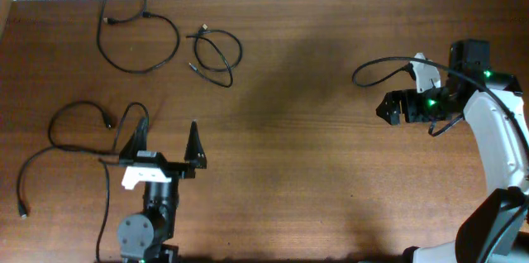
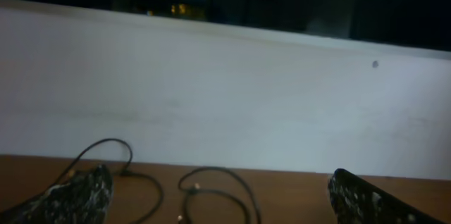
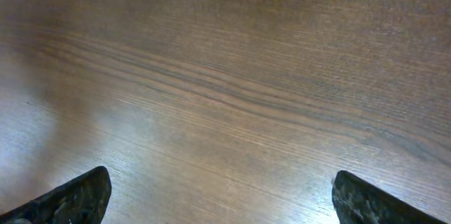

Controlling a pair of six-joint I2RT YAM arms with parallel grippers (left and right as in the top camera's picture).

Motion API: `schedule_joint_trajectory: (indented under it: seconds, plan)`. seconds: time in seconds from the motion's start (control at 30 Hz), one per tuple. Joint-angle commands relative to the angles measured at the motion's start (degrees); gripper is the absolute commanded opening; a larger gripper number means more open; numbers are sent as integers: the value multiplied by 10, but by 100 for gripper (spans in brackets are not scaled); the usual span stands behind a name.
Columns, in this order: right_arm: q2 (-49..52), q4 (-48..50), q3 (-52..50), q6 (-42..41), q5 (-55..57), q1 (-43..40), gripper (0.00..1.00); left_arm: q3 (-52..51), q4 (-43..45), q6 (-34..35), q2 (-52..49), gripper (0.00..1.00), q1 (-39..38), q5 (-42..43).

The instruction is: Untangle cables

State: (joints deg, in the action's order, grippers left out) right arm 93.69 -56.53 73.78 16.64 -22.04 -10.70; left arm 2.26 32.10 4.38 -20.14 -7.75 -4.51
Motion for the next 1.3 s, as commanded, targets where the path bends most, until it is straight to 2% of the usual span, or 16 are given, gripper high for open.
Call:
schedule_joint_trajectory:
  seconds: [0.0,0.3,0.57,0.67,1.27]
  plan:
    - [-3,0,8,-2,3,3,99,-17,-42,12,53,99,21,-4]
    - [-3,0,8,-2,3,3,99,-17,-167,25,89,99,59,-4]
    - [-3,0,8,-2,3,3,99,-17,-330,24,191,99,78,-4]
    - [-3,0,8,-2,3,3,99,-17,-367,24,199,99,83,-3]
    - [-3,0,8,-2,3,3,99,-17,-367,24,198,99,83,8]
